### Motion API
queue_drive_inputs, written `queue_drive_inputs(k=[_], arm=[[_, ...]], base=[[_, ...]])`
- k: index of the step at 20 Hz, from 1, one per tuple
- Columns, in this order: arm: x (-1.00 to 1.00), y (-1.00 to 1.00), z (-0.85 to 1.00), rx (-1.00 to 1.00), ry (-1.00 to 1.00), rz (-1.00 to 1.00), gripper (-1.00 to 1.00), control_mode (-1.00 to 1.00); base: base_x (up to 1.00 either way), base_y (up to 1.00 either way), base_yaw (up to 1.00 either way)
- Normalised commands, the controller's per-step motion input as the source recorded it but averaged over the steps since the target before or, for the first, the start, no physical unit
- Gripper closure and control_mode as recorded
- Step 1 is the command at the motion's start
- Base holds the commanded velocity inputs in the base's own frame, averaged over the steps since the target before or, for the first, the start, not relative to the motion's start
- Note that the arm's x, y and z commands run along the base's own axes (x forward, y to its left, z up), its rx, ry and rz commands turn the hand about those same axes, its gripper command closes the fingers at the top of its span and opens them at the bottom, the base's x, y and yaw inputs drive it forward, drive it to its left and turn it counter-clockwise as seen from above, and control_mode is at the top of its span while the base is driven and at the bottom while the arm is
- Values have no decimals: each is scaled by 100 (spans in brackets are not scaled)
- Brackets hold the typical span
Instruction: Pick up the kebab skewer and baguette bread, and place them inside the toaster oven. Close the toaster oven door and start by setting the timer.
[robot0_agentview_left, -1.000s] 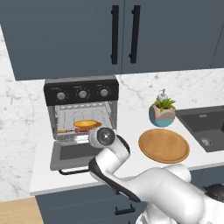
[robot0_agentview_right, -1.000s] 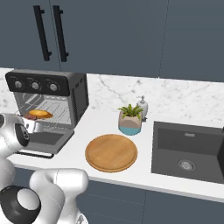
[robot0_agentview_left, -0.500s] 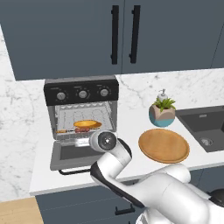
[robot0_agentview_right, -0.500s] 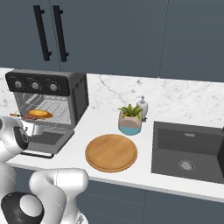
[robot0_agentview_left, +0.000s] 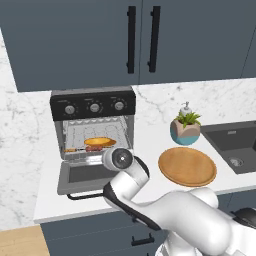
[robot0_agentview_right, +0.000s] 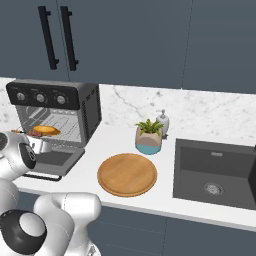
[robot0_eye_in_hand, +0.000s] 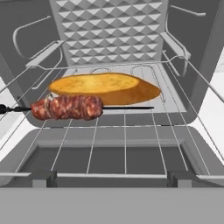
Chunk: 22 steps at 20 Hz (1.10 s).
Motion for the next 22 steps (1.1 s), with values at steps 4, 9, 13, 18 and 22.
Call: queue_drive_inputs(k=[4,9,13,18,22], arm=[[7,0,-7,0,0,0,-100,-100],[1,0,-6,0,0,0,-100,-100],[0,0,-6,0,0,0,-100,-100],[1,0,-1,0,0,0,-100,-100],[7,0,-4,0,0,0,-100,-100]], base=[[0,0,0],[0,0,0],[0,0,0],[0,0,0],[0,0,0]])
